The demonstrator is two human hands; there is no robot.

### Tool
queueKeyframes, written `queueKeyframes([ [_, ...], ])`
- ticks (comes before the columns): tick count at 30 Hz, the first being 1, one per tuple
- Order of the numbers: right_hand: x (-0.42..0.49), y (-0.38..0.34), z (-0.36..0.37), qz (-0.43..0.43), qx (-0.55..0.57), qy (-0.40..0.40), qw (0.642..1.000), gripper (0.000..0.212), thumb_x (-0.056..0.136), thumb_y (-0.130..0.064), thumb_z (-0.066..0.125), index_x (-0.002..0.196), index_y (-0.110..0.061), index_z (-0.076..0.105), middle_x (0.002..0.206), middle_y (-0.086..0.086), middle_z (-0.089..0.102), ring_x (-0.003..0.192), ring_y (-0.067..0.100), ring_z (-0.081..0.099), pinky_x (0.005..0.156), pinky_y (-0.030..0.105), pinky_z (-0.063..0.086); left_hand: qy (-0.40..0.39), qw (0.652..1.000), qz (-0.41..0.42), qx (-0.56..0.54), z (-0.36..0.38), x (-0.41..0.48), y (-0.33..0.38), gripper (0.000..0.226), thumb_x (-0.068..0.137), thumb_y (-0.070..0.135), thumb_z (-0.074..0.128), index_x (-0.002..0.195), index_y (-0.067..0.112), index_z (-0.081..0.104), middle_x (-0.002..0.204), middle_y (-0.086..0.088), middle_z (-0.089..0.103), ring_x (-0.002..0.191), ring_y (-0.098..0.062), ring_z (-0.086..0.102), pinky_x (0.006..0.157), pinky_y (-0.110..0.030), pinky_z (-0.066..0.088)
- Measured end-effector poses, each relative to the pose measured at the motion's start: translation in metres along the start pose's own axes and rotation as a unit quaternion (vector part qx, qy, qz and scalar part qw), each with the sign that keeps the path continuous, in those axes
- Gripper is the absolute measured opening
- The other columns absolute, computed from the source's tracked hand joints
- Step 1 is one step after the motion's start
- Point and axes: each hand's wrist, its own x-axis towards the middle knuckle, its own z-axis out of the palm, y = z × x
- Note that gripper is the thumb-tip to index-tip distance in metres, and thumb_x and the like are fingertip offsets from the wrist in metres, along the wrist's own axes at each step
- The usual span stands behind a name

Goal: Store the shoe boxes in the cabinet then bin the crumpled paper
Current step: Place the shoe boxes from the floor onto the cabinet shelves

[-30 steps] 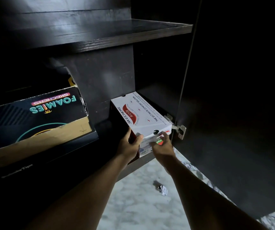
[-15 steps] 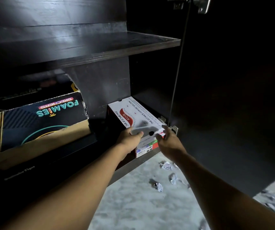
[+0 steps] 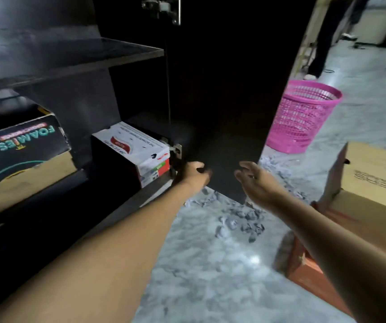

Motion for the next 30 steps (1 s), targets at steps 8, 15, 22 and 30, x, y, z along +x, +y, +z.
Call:
queueKeyframes([
  [8, -0.143, 0.103, -0.054, 0.052, -0.027, 0.087, 0.995, 0.043, 0.102, -0.032, 0.050, 0.139, -0.010, 0.051, 0.133, 0.013, 0.061, 0.121, 0.028, 0.060, 0.102, 0.037, 0.045, -0.096, 0.992, 0.073, 0.027, 0.105, -0.100, 0.029, 0.026, 0.090, 0.030, 0.064, 0.108, 0.013, 0.074, 0.103, -0.004, 0.073, 0.099, -0.019, 0.067, 0.077, -0.021, 0.044],
  [15, -0.261, 0.192, -0.067, 0.145, -0.037, 0.155, 0.977, 0.040, 0.100, -0.035, 0.049, 0.135, -0.016, 0.053, 0.135, 0.010, 0.060, 0.124, 0.028, 0.056, 0.104, 0.039, 0.043, -0.164, 0.984, 0.073, -0.023, 0.208, -0.204, 0.035, 0.013, 0.091, 0.026, 0.060, 0.087, 0.019, 0.070, 0.084, -0.001, 0.066, 0.080, -0.017, 0.059, 0.071, -0.025, 0.043],
  [22, -0.364, 0.273, -0.051, 0.307, -0.027, 0.175, 0.935, 0.044, 0.090, -0.037, 0.043, 0.130, -0.020, 0.053, 0.131, 0.009, 0.059, 0.121, 0.032, 0.055, 0.099, 0.047, 0.046, -0.271, 0.957, -0.047, -0.087, 0.307, -0.310, -0.004, 0.028, 0.091, 0.037, 0.056, 0.113, 0.023, 0.065, 0.116, -0.009, 0.068, 0.095, -0.024, 0.062, 0.090, -0.038, 0.054],
  [30, -0.415, 0.319, -0.042, 0.444, -0.083, 0.200, 0.869, 0.059, 0.094, -0.040, 0.049, 0.149, -0.022, 0.035, 0.157, 0.011, 0.028, 0.143, 0.033, 0.027, 0.115, 0.054, 0.026, -0.429, 0.899, -0.086, -0.029, 0.353, -0.368, -0.025, 0.054, 0.096, 0.040, 0.049, 0.147, 0.024, 0.042, 0.143, 0.000, 0.051, 0.122, -0.021, 0.054, 0.098, -0.039, 0.049],
])
